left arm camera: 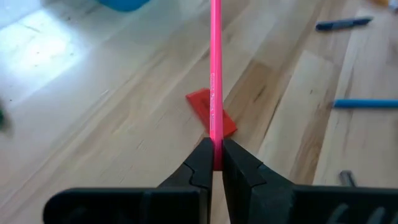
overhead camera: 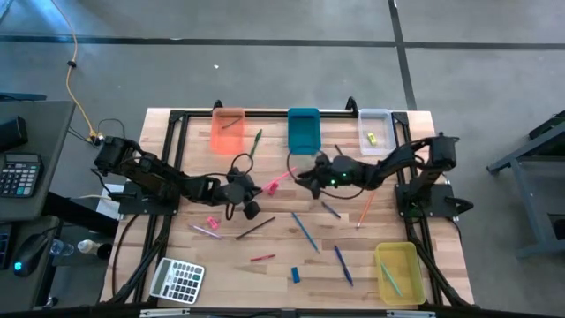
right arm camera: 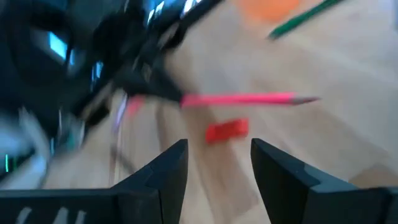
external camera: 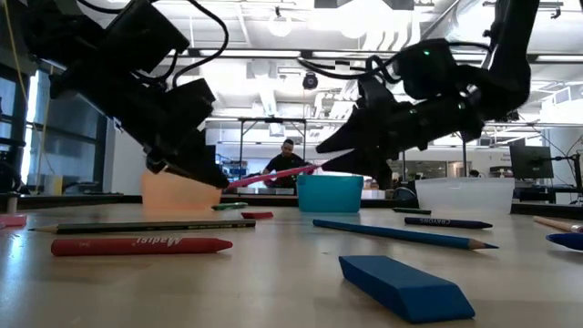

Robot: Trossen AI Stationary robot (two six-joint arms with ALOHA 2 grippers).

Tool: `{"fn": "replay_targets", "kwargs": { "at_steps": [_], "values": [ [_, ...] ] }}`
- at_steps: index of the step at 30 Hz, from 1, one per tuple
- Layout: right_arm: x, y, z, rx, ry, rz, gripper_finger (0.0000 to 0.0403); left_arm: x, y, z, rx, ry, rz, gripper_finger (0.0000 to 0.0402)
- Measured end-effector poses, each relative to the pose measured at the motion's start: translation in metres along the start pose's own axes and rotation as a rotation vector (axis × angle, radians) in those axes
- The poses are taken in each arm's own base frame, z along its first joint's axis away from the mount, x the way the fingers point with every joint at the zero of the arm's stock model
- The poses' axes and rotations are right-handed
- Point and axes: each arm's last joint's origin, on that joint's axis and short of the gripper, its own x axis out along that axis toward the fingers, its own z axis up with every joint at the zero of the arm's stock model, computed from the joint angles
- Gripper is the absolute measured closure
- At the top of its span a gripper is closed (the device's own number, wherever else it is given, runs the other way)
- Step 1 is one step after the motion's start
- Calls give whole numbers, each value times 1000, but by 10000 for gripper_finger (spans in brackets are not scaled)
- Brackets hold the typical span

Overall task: Sort crayons/erasers/pens/pencils in bins
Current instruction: Put the pink pencil into the blue bin

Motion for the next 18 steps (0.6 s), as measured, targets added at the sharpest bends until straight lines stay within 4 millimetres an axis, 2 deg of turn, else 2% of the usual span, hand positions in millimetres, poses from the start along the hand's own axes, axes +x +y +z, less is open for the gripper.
{"fn": "replay_targets", "kwargs": {
  "at_steps": [4,10,18],
  "values": [
    [5,0,0,65,-68,10,235,0,-2,7,-41,-71,-11,394],
    [21,10,17,50,-155,25,235,1,-2,18,-97,-158,-36,394],
    [25,14,28,52,-251,-33,235,0,-4,23,-103,-205,-53,394]
  ]
}}
